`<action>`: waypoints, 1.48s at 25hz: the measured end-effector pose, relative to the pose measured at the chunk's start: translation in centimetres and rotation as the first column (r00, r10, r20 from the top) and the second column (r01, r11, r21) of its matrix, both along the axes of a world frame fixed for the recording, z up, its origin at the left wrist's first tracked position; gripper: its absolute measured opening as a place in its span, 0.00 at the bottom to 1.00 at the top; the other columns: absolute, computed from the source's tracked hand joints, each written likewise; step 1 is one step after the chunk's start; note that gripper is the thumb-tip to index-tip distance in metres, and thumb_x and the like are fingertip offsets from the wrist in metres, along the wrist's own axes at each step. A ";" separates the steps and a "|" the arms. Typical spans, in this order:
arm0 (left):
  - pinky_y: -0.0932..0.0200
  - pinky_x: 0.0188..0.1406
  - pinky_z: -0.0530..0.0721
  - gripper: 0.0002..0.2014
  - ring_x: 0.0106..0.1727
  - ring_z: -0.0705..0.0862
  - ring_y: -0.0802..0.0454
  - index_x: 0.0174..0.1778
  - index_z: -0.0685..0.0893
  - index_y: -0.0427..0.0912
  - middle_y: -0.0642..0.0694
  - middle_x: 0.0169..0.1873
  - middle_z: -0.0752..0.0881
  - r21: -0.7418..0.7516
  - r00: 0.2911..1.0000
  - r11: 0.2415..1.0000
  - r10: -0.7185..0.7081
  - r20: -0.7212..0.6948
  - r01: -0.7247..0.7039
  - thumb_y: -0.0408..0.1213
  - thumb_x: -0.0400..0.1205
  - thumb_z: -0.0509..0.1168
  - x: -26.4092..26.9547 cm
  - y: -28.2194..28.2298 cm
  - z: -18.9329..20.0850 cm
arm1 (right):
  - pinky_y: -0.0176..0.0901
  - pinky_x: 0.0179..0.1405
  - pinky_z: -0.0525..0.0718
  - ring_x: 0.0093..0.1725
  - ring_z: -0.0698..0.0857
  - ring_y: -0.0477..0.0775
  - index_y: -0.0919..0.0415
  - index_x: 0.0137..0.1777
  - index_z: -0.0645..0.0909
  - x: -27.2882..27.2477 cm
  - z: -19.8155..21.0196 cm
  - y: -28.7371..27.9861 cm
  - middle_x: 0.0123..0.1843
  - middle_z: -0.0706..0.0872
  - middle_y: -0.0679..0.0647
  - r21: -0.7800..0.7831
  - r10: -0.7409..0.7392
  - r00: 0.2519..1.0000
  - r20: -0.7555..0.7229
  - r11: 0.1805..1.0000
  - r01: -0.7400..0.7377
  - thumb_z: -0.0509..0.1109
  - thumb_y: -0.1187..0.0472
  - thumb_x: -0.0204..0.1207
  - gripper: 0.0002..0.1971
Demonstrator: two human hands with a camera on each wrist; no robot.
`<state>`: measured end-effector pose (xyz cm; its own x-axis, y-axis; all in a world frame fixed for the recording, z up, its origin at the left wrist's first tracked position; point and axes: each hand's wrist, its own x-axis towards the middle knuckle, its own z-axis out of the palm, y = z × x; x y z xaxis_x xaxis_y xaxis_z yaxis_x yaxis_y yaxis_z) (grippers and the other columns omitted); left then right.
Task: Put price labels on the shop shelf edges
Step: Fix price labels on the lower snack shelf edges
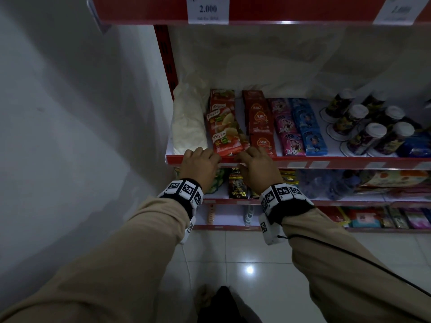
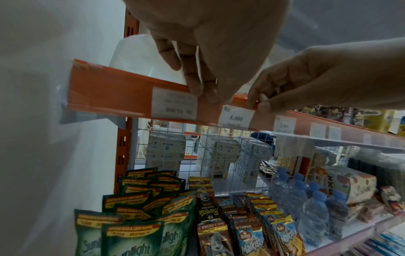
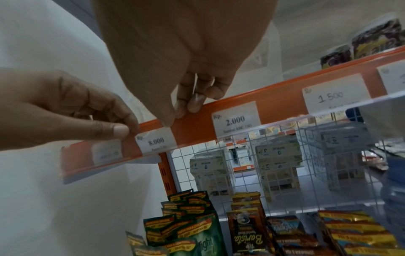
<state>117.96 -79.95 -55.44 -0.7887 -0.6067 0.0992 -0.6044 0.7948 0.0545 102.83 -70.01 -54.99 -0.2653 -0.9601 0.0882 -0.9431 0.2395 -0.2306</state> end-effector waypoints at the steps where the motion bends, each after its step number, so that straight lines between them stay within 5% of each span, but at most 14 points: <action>1: 0.47 0.52 0.69 0.13 0.55 0.79 0.41 0.57 0.84 0.44 0.44 0.53 0.84 0.003 1.000 1.000 0.007 -0.018 -0.007 0.44 0.85 0.58 0.2 0.0 0.1 | 0.53 0.54 0.76 0.59 0.75 0.64 0.60 0.60 0.82 -0.1 0.1 0.1 0.60 0.82 0.61 -0.018 0.002 1.000 0.025 1.000 -0.002 0.66 0.64 0.76 0.13; 14: 0.48 0.63 0.65 0.20 0.66 0.72 0.42 0.70 0.76 0.45 0.45 0.66 0.77 0.023 0.983 0.983 0.179 0.045 -0.180 0.41 0.81 0.61 5.2 0.0 0.6 | 0.53 0.62 0.72 0.66 0.72 0.63 0.59 0.66 0.79 3.5 1.0 -1.7 0.64 0.79 0.60 0.055 0.097 0.995 -0.012 0.994 -0.096 0.65 0.63 0.74 0.19; 19: 0.49 0.61 0.65 0.24 0.67 0.70 0.40 0.75 0.72 0.45 0.43 0.68 0.74 0.070 0.987 0.988 0.134 0.091 -0.141 0.36 0.80 0.59 6.9 -1.6 0.6 | 0.54 0.62 0.74 0.62 0.76 0.65 0.66 0.65 0.81 6.2 0.6 -3.7 0.61 0.83 0.65 0.031 0.161 0.986 0.030 0.986 -0.162 0.65 0.69 0.71 0.21; 22: 0.50 0.58 0.65 0.26 0.66 0.69 0.41 0.74 0.72 0.46 0.43 0.66 0.73 0.081 0.991 0.992 0.092 0.099 -0.100 0.34 0.78 0.61 7.4 -1.8 0.2 | 0.56 0.53 0.79 0.54 0.80 0.69 0.70 0.58 0.83 7.5 0.1 -3.8 0.53 0.86 0.68 -0.044 0.149 0.989 0.012 0.988 -0.148 0.67 0.72 0.66 0.18; 28: 0.49 0.60 0.67 0.29 0.64 0.69 0.41 0.73 0.73 0.46 0.43 0.64 0.74 0.126 0.999 0.991 0.044 0.021 -0.046 0.37 0.74 0.65 7.9 -2.4 -0.3 | 0.58 0.54 0.77 0.57 0.77 0.65 0.61 0.62 0.83 8.4 -1.1 -4.3 0.58 0.84 0.61 -0.004 0.078 0.994 -0.074 0.997 -0.078 0.62 0.65 0.72 0.19; 37: 0.48 0.59 0.68 0.26 0.61 0.70 0.42 0.68 0.75 0.48 0.44 0.60 0.75 0.120 0.998 0.991 -0.052 -0.031 0.056 0.38 0.72 0.66 8.6 -3.5 -0.8 | 0.56 0.52 0.77 0.56 0.78 0.66 0.61 0.65 0.80 9.1 -1.0 -4.8 0.57 0.82 0.63 -0.074 -0.003 1.000 -0.030 0.997 0.000 0.65 0.66 0.70 0.21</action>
<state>126.55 -83.49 -56.19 -0.8186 -0.5721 0.0499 -0.5578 0.8128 0.1682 111.93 -74.83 -55.96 -0.2630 -0.9503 0.1668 -0.9495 0.2243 -0.2195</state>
